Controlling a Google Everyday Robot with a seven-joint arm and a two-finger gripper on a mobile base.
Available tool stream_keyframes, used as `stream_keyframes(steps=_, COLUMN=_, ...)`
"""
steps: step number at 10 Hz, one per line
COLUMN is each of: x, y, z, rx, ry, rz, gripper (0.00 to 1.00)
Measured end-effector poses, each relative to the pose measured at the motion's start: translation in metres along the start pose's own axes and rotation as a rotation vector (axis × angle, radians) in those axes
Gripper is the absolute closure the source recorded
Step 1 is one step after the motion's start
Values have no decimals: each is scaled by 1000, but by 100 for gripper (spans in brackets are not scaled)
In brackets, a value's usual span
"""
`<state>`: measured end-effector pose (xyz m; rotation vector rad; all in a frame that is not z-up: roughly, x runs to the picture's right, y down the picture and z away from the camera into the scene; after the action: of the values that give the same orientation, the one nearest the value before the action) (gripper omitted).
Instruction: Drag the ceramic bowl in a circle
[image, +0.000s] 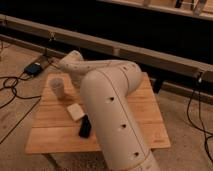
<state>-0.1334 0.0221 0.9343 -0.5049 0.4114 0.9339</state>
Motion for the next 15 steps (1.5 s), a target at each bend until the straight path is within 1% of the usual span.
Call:
stream_keyframes(steps=2, x=-3, y=1, z=8, rx=-10, ry=9, rz=0, gripper=62)
stream_keyframes(steps=4, x=-4, y=1, z=12, rx=-17, ry=19, rz=1, gripper=84)
stream_keyframes(steps=6, x=-6, y=2, z=14, rx=-18, ry=22, rz=0, gripper=99)
stream_keyframes(steps=7, x=-5, y=4, z=15, rx=-18, ry=25, rz=-2, gripper=100)
stream_keyframes(steps=9, x=-2, y=13, z=11, rx=-32, ry=22, rz=-14, gripper=100)
stream_keyframes(steps=11, x=-3, y=34, z=0, rx=-67, ry=-3, rz=-33, gripper=100)
stream_keyframes(steps=13, x=3, y=48, z=-11, rx=-88, ry=-14, rz=-52, gripper=100)
stream_keyframes(steps=15, x=15, y=64, z=-19, rx=-119, ry=-9, rz=-64, gripper=100)
